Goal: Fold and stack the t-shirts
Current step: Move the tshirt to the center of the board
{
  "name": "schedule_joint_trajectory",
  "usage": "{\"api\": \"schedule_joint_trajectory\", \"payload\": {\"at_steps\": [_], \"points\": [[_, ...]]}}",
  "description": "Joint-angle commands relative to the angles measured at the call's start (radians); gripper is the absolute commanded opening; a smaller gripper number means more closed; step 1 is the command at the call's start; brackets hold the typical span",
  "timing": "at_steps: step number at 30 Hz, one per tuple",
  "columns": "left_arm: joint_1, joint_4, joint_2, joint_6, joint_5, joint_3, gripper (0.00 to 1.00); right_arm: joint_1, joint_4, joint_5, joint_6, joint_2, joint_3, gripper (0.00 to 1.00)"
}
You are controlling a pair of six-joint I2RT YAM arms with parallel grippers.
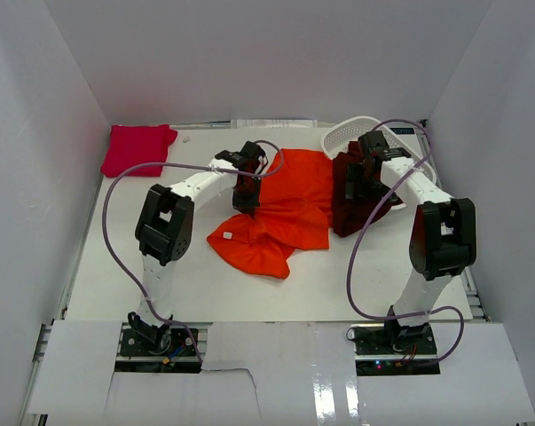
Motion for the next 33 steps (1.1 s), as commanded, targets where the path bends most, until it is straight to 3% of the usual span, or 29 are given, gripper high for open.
{"api": "schedule_joint_trajectory", "payload": {"at_steps": [1,7,14,16,17,19,21,23,26,33], "points": [[0.062,-0.028,0.017,-0.012,-0.045,0.100,0.00,-0.003,0.015,0.050,-0.006,-0.062,-0.012,1.00],[0.171,-0.102,0.055,-0.007,-0.100,0.224,0.00,-0.005,0.004,0.051,0.001,0.000,0.008,1.00],[0.329,-0.105,-0.027,-0.013,-0.109,0.191,0.00,-0.006,0.021,0.050,0.007,0.039,0.012,1.00],[0.369,-0.088,-0.061,-0.030,-0.111,0.154,0.00,-0.009,0.019,0.045,0.010,0.055,0.026,0.93],[0.381,-0.059,-0.107,-0.036,-0.107,0.137,0.00,-0.012,0.019,0.039,0.010,0.063,0.034,0.80],[0.409,-0.024,-0.159,-0.049,-0.101,0.079,0.00,-0.015,0.019,0.021,0.013,0.084,0.060,0.66],[0.418,0.007,-0.214,-0.052,-0.100,0.056,0.00,-0.020,0.019,0.010,0.017,0.112,0.095,0.36],[0.418,0.005,-0.230,-0.052,-0.112,0.053,0.00,-0.024,0.015,0.016,0.024,0.132,0.126,0.14],[0.425,-0.002,-0.244,-0.040,-0.114,0.051,0.00,-0.044,-0.001,-0.010,0.039,0.181,0.201,0.14],[0.422,0.004,-0.239,-0.044,0.049,-0.016,0.00,-0.095,-0.053,-0.032,0.034,0.365,0.486,0.13]]}}
